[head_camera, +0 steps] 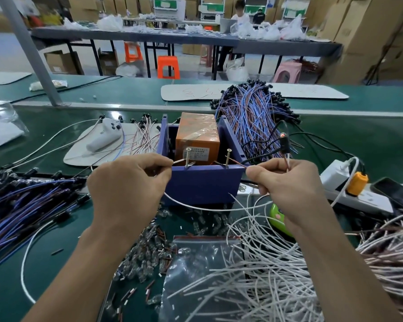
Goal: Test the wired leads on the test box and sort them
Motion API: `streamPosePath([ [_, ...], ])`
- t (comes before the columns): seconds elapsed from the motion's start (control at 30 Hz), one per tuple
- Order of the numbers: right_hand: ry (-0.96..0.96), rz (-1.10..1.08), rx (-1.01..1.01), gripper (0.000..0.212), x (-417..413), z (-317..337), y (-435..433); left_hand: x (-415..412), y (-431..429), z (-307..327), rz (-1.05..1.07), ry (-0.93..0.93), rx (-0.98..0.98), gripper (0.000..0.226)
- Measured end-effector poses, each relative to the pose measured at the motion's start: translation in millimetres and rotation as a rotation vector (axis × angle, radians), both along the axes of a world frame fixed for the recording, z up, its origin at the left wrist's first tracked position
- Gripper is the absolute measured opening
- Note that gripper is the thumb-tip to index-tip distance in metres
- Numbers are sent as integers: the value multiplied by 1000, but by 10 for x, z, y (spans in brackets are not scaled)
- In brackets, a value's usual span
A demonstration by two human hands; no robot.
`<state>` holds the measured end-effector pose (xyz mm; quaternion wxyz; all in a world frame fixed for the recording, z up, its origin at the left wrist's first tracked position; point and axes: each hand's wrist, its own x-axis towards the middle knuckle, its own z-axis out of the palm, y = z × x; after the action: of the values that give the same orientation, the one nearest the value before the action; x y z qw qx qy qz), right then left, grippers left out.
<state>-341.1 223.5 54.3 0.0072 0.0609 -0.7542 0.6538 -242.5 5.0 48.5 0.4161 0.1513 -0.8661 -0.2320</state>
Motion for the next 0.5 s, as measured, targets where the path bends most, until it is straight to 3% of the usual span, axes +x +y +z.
streamPosePath([
  [0.13, -10, -23, 21, 18, -15, -11, 24, 34, 53, 75, 11, -26, 1, 13],
  [0.3, -127, 232, -106, 27, 59, 104, 109, 139, 31, 358, -138, -149, 281, 23],
  [0.5, -166, 262, -154, 31, 398, 160, 365, 324, -36, 636, -199, -327, 181, 32],
])
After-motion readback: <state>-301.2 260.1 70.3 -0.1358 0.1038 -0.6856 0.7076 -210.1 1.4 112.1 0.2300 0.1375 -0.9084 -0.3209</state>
